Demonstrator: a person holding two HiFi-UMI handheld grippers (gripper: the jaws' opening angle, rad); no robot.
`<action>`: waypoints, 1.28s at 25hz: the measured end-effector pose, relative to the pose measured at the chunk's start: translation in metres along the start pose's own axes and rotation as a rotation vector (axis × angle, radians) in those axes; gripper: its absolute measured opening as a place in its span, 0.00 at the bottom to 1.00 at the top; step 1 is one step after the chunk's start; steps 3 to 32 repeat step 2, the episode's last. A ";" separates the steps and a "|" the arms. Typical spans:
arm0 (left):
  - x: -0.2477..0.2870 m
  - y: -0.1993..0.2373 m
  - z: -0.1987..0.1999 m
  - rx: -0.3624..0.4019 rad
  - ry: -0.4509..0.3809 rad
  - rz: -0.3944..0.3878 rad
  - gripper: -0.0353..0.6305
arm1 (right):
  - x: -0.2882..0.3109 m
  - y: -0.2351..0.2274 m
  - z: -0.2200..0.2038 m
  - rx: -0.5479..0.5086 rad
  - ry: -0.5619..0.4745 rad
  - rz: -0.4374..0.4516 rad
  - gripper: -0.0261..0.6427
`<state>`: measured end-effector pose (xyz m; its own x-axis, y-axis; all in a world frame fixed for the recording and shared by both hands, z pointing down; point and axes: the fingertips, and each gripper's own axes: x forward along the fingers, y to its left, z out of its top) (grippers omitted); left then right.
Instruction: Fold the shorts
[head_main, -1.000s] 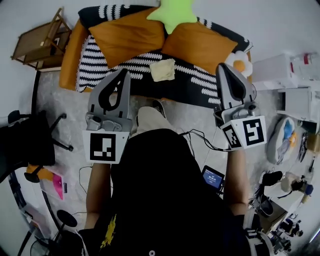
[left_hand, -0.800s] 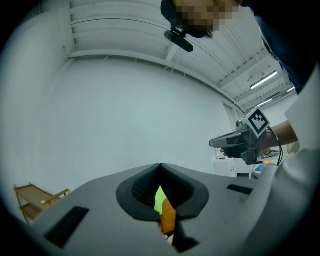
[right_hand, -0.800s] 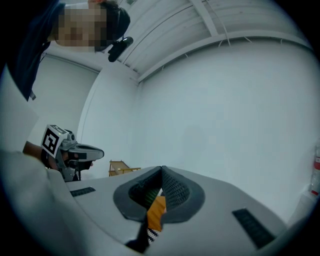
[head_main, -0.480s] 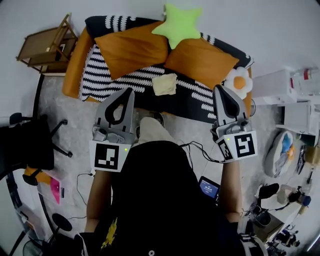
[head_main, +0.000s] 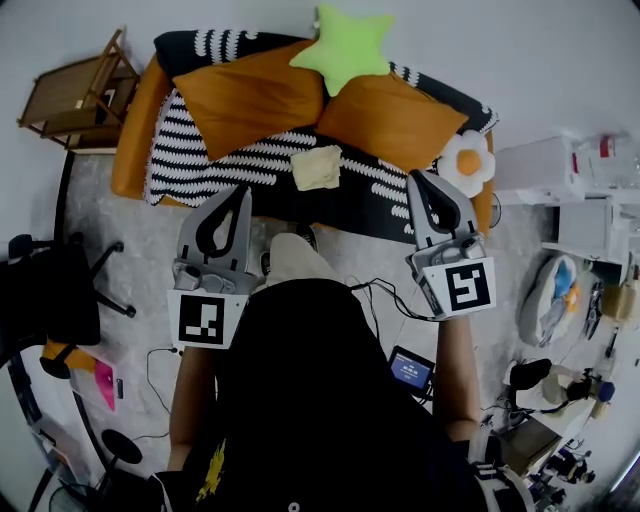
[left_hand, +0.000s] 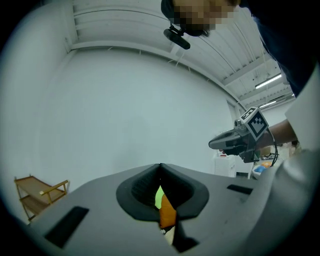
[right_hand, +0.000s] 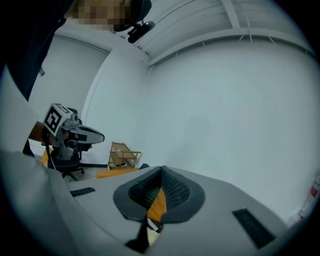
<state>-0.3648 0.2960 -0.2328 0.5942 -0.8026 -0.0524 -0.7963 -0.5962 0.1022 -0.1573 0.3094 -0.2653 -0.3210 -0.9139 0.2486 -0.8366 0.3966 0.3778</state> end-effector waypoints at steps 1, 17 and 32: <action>0.000 0.003 -0.002 -0.003 0.003 0.004 0.07 | 0.004 0.002 -0.002 -0.008 0.000 0.012 0.06; 0.001 0.005 -0.005 -0.007 0.006 0.007 0.07 | 0.007 0.004 -0.004 -0.015 0.000 0.024 0.06; 0.001 0.005 -0.005 -0.007 0.006 0.007 0.07 | 0.007 0.004 -0.004 -0.015 0.000 0.024 0.06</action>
